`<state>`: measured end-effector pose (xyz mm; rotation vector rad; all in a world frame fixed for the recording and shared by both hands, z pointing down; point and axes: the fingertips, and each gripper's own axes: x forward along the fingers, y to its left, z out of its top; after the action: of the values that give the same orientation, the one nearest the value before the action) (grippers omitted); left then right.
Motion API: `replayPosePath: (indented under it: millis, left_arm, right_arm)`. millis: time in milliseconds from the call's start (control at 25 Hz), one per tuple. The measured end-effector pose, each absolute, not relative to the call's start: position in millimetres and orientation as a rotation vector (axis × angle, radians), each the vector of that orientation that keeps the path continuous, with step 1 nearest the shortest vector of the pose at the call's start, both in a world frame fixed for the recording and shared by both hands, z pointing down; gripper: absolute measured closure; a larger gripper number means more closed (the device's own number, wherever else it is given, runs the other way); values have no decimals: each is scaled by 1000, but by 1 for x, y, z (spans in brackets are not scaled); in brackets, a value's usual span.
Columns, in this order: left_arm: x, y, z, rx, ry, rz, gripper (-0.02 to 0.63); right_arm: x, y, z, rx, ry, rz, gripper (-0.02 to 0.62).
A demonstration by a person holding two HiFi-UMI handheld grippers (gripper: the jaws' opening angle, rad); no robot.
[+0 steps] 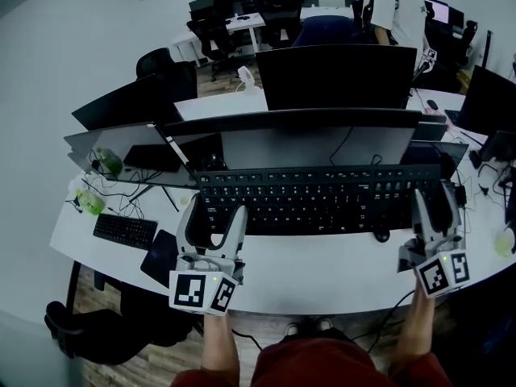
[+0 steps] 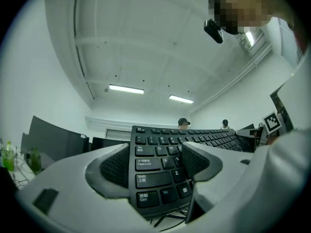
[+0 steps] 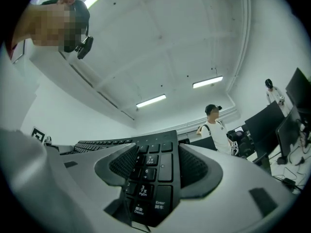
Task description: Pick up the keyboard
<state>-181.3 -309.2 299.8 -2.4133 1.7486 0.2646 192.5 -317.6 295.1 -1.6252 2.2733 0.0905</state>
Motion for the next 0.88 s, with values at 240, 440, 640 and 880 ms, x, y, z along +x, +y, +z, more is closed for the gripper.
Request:
replayPosePath:
  millis: [240, 440, 640, 880]
  left_arm:
    - [-187, -290, 272, -2318, 1703, 365, 282]
    - [-188, -289, 273, -2314, 1714, 377, 282]
    - [-190, -289, 272, -2305, 1729, 390, 284]
    - [-190, -290, 274, -2315, 1736, 389, 284]
  right_arm:
    - [185, -302, 265, -1554, 2253, 231, 341]
    - [187, -302, 266, -1547, 2242, 222, 341]
    - [184, -302, 263, -1543, 2260, 245, 341]
    - [188, -303, 267, -1550, 2241, 215, 341]
